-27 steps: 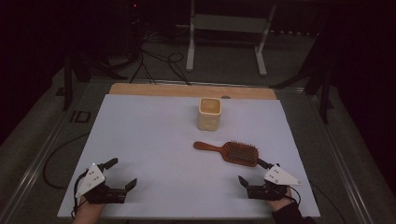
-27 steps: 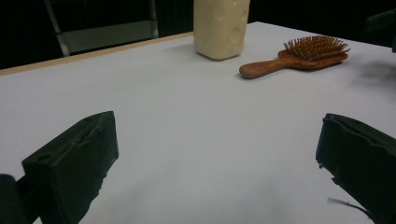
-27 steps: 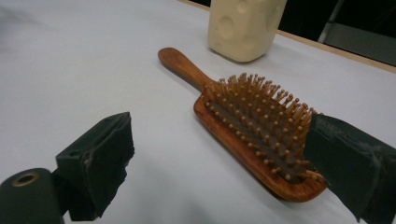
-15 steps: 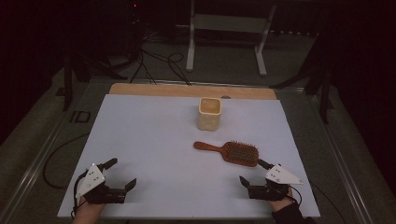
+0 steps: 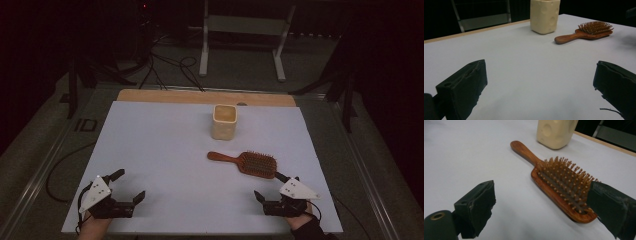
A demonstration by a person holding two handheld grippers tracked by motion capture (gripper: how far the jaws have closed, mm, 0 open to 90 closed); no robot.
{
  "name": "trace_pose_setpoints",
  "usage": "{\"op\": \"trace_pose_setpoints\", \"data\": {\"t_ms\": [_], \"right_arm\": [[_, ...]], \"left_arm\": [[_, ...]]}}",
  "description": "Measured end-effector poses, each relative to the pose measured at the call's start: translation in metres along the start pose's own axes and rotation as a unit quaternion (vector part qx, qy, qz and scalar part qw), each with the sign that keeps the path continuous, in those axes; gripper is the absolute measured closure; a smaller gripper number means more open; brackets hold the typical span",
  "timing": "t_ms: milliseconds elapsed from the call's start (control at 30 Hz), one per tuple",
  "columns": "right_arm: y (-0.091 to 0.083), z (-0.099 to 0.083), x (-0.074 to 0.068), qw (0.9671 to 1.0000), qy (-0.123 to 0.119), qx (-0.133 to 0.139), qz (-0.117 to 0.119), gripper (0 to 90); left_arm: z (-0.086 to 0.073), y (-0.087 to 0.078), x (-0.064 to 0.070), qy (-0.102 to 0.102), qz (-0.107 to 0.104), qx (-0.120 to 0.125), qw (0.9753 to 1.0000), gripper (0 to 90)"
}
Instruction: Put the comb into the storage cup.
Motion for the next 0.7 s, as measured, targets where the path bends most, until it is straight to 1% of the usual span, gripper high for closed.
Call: {"op": "trace_pose_setpoints", "data": {"t_ms": [67, 133, 200, 233, 267, 300, 367, 533, 700], "right_arm": [[0.0, 0.001, -0.001, 1.0, 0.002, 0.002, 0.001, 8.2], [-0.002, 0.005, -0.004, 1.0, -0.004, 0.003, -0.003, 8.2], [-0.003, 0.01, -0.007, 1.0, -0.004, 0.004, 0.002, 8.1], [-0.004, 0.012, -0.008, 1.0, -0.004, 0.005, -0.001, 8.2], [-0.006, 0.017, -0.008, 1.0, -0.007, 0.006, -0.001, 8.2], [-0.006, 0.017, -0.008, 1.0, -0.007, 0.006, -0.001, 8.2], [-0.007, 0.023, -0.009, 1.0, -0.006, 0.007, 0.0, 8.4], [-0.01, 0.038, -0.004, 0.9999, -0.011, 0.004, -0.008, 8.4], [-0.016, 0.061, 0.004, 0.9994, -0.024, 0.012, -0.023, 8.4]], "left_arm": [[0.0, 0.0, 0.0, 0.001, 0.0, 0.001, 1.0, 0.0], [0.0, 0.001, 0.001, 0.001, 0.0, 0.0, 1.0, 0.0], [0.0, 0.001, 0.001, 0.001, 0.001, -0.002, 1.0, 0.0], [0.001, 0.001, 0.0, 0.002, 0.006, 0.002, 1.0, 0.0], [0.002, 0.0, -0.001, 0.001, 0.009, 0.007, 0.9999, 0.0], [0.003, -0.001, -0.001, -0.004, 0.01, 0.01, 0.9999, 0.0], [0.003, -0.001, -0.003, -0.008, 0.01, 0.01, 0.9999, 0.0], [0.003, -0.001, -0.001, -0.006, 0.007, 0.01, 0.9999, 0.0], [0.002, 0.0, -0.001, -0.004, 0.004, 0.008, 1.0, 0.0]]}}
Point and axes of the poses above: each handheld gripper's, and its own axes: y roughly forward along the jaws, z roughly out of its top, x roughly to its right, the point moved 7 cm from there along y, roughly forward along the jaws, and after that the axes turned 15 degrees about z, right-handed, at the moved point
